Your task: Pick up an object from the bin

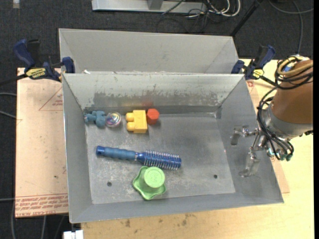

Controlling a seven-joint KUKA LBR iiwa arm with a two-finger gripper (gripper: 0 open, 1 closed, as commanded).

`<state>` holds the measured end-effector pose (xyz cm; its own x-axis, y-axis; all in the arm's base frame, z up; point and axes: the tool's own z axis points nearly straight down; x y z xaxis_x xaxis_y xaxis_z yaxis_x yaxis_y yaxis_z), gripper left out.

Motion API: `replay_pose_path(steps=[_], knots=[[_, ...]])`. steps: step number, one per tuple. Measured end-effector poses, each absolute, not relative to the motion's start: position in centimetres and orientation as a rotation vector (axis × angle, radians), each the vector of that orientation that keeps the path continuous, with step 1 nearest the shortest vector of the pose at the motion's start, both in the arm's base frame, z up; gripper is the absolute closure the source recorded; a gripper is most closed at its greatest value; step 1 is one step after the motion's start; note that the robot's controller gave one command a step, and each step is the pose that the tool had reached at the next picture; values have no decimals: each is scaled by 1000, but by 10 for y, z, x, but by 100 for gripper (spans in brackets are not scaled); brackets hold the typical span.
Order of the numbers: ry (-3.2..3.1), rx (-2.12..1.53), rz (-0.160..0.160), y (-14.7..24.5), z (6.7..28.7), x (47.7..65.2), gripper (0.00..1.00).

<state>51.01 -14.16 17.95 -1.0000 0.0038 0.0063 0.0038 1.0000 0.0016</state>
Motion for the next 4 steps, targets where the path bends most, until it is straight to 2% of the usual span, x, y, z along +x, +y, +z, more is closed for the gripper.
replay_pose_path(steps=[1, 2, 3, 4], knots=[[-3129, 205, -9, -3, 66, 505, 0], [-3147, 48, -6, 49, 101, 525, 0], [-3143, 26, -2, 49, 100, 528, 0], [-3139, 93, -1, 49, 68, 538, 0]])
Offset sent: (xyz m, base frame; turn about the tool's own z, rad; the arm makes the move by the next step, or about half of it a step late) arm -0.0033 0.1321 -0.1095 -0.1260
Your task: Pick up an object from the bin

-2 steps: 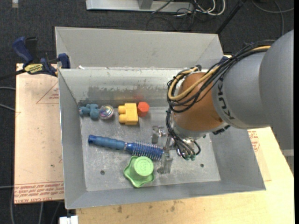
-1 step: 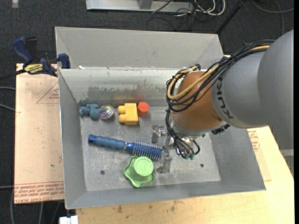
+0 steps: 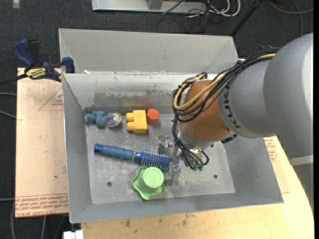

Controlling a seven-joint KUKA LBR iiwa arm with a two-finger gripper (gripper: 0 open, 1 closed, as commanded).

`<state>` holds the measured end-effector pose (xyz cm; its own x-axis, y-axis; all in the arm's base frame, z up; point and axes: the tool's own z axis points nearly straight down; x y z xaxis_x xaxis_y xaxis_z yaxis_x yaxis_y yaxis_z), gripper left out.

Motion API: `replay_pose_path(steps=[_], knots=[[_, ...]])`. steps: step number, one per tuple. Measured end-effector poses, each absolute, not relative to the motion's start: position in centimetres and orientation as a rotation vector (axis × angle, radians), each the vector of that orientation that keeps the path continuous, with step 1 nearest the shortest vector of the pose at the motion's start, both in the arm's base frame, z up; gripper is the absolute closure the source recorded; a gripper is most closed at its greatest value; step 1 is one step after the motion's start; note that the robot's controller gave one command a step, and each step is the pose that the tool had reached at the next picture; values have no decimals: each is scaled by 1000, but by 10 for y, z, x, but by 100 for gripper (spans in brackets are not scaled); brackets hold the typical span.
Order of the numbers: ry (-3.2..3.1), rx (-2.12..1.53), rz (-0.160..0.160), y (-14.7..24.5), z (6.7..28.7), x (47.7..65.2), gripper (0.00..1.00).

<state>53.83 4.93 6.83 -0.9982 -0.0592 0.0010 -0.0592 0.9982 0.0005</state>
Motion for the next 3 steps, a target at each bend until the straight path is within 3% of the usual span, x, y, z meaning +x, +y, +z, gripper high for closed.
replay_pose_path(steps=[1, 2, 3], knots=[[-3140, 96, -2, 50, 68, 539, 0], [-3141, 95, -1, 50, 69, 539, 100], [-3148, 97, -2, 50, 140, 541, 100]])
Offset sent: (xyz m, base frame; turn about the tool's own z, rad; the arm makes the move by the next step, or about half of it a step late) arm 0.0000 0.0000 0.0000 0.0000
